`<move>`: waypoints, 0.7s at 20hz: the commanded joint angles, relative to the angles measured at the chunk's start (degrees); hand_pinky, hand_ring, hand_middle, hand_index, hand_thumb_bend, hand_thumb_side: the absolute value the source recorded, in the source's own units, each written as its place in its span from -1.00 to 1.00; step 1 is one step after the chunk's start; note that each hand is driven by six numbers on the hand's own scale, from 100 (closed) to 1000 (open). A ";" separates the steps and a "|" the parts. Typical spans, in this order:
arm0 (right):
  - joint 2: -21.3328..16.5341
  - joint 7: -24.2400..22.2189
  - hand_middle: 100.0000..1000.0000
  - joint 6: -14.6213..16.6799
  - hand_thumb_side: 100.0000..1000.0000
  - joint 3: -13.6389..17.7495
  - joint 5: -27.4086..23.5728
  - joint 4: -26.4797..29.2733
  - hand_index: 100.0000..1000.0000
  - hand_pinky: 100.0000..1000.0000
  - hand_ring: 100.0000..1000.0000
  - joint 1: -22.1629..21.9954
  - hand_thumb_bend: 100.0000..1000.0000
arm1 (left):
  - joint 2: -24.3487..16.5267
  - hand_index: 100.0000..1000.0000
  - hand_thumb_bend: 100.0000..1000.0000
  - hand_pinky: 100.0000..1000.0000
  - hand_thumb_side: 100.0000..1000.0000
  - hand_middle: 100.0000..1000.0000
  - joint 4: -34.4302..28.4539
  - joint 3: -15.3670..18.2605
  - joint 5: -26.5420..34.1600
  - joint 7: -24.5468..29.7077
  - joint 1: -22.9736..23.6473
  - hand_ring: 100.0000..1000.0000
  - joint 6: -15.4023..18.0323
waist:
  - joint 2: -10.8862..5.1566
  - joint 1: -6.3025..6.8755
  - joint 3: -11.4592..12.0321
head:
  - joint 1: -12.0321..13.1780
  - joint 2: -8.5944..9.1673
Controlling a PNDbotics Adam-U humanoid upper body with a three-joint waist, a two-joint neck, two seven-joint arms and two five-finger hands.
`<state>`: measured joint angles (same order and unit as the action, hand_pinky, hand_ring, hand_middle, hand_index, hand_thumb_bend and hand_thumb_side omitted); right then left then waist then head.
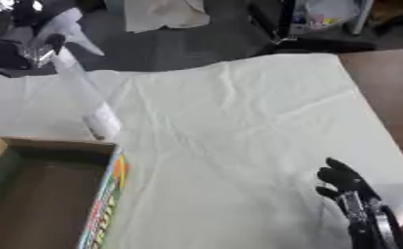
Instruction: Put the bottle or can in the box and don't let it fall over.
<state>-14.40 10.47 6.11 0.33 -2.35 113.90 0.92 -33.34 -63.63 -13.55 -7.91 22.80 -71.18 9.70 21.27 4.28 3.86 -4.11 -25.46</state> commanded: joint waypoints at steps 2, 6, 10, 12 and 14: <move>-0.89 -0.04 0.77 0.15 0.68 0.48 -0.41 0.69 0.44 0.52 0.65 -0.07 -1.00 | -2.25 -0.49 -1.00 0.32 -0.87 -0.49 -1.30 1.08 0.94 0.02 -1.82 -0.49 0.13 | -2.08 -0.04 0.20 | -0.11 0.32; -1.11 0.06 0.77 0.31 0.67 0.70 -0.60 0.69 0.44 0.52 0.65 -0.40 -1.00 | -2.89 -0.49 -1.00 0.32 -0.89 -0.49 -1.78 1.39 2.17 -0.04 -2.30 -0.49 0.04 | -2.52 0.02 0.57 | -0.42 -0.27; -1.48 0.11 0.77 0.56 0.66 0.85 -0.87 0.69 0.44 0.52 0.65 -0.62 -1.00 | -3.56 -0.50 -1.00 0.31 -0.89 -0.50 -2.58 1.52 3.69 -0.16 -2.76 -0.50 -0.35 | -2.94 0.12 0.89 | -0.62 -0.70; -1.66 0.13 0.77 0.71 0.65 0.95 -1.01 0.69 0.44 0.52 0.65 -0.79 -1.00 | -3.92 -0.52 -1.00 0.31 -0.91 -0.51 -3.02 1.63 4.62 -0.19 -2.90 -0.50 -0.62 | -3.20 0.14 0.99 | -0.74 -0.95; -1.83 0.18 0.77 0.88 0.64 1.07 -1.19 0.69 0.44 0.52 0.65 -0.99 -1.00 | -4.33 -0.52 -1.00 0.30 -0.90 -0.52 -3.48 1.74 5.55 -0.24 -2.94 -0.51 -0.93 | -3.47 0.17 1.14 | -0.86 -1.18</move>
<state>-14.99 10.64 6.65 1.02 -3.28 113.90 -0.11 -35.17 -65.91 -12.83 -3.16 22.69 -72.39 9.04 19.35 4.48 4.87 -4.76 -26.54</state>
